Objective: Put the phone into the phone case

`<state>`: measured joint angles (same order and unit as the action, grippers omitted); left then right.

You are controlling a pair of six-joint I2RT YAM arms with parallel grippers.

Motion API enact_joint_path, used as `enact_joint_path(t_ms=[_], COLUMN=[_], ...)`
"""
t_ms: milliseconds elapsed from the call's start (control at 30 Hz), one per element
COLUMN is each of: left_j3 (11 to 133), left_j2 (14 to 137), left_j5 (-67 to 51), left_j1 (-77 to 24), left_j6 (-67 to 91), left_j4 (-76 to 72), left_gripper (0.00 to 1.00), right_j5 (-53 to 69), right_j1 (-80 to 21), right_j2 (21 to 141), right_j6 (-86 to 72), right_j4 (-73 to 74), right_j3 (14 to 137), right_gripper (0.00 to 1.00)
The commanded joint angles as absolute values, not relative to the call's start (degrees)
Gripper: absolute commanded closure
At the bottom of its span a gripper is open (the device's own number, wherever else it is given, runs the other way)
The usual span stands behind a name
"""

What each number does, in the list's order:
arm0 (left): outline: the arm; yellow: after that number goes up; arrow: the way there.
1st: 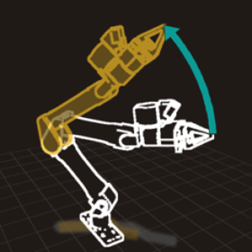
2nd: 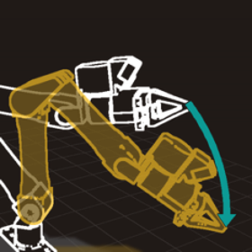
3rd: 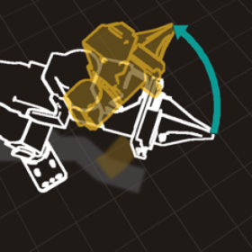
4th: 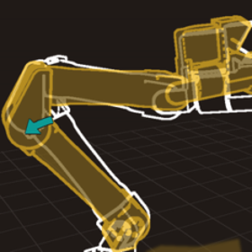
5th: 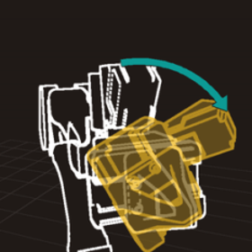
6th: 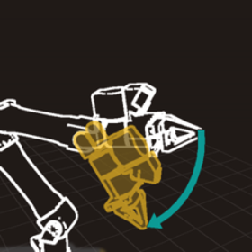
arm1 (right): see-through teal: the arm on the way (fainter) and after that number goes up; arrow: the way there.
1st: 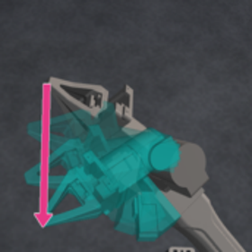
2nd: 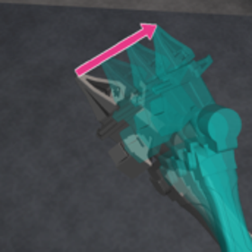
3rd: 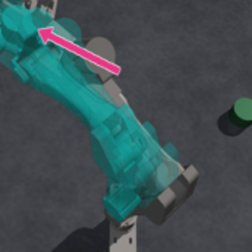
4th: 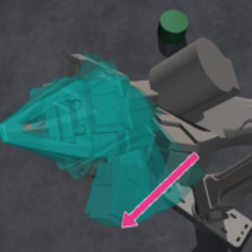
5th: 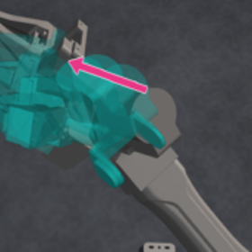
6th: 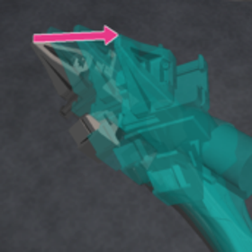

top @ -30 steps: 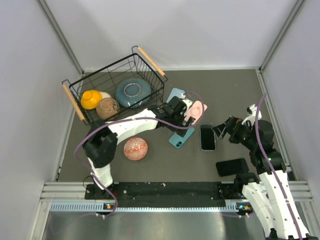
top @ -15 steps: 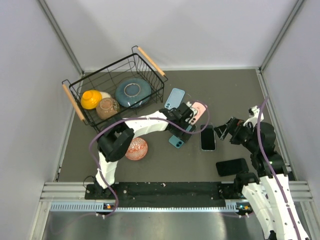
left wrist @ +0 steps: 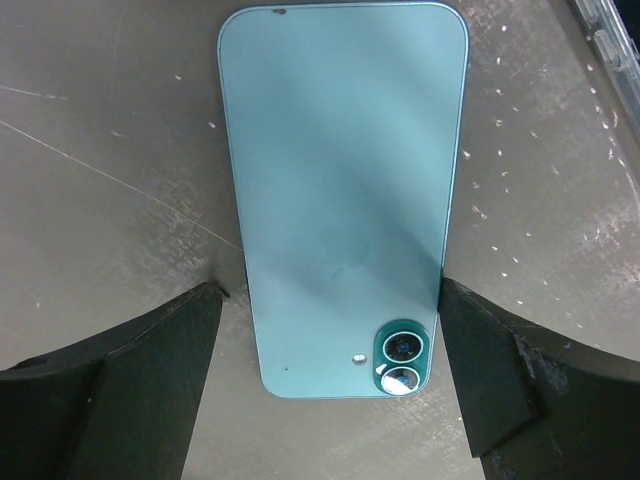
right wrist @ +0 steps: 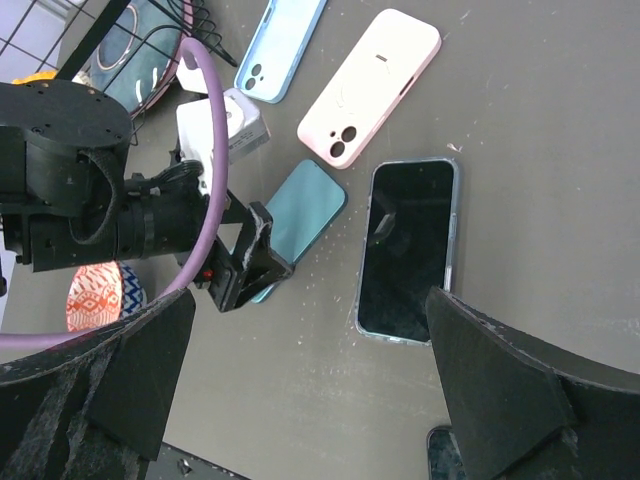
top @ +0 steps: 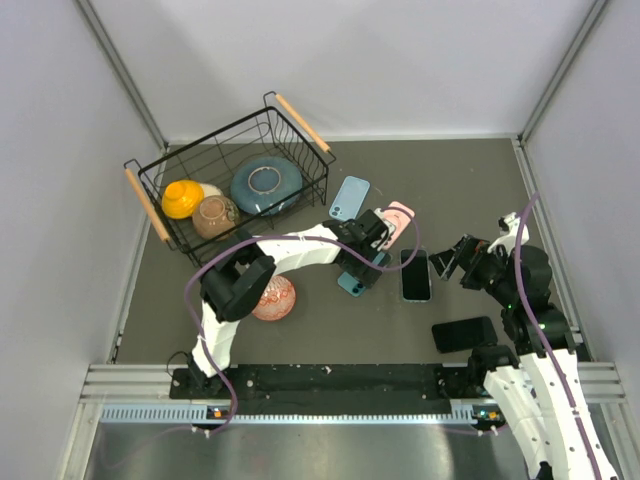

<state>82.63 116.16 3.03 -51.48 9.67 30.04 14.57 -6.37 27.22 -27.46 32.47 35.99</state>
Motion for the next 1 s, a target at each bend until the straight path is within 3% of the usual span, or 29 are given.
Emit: enact_joint_path(t_ms=[0, 67, 267, 467, 733, 967], left_j3=[83.7, 82.8, 78.1, 71.6, 63.6, 59.4], left_j2=[117.9, 117.5, 114.2, 109.6, 104.5, 102.2], left_j5=[3.9, 3.0, -2.4, -8.0, -15.3, -17.7], left_j1=[-51.8, -51.8, -51.7, -51.7, -51.6, -51.6], left_j6=[8.8, 9.0, 11.1, 14.1, 18.3, 19.9], left_j4=[30.1, 30.0, 27.8, 23.8, 18.4, 15.0], left_gripper=[0.1, 0.14, 0.41, 0.43, 0.45, 0.47], right_j5=[14.1, 14.7, 15.9, 21.0, 31.8, 28.7], right_j1=[-6.7, -6.8, -6.8, -6.7, -7.6, -15.4], right_j2=[26.9, 27.0, 29.9, 34.4, 44.8, 58.5], right_j6=[-26.9, -27.0, -30.1, -33.7, -42.7, -45.3], right_j4=[31.2, 31.1, 29.8, 23.7, 6.5, -0.4], right_j3=[36.0, 35.9, 33.4, 29.1, 21.4, 23.4], right_gripper=[0.01, 0.01, 0.01, 0.02, 0.2, 0.32])
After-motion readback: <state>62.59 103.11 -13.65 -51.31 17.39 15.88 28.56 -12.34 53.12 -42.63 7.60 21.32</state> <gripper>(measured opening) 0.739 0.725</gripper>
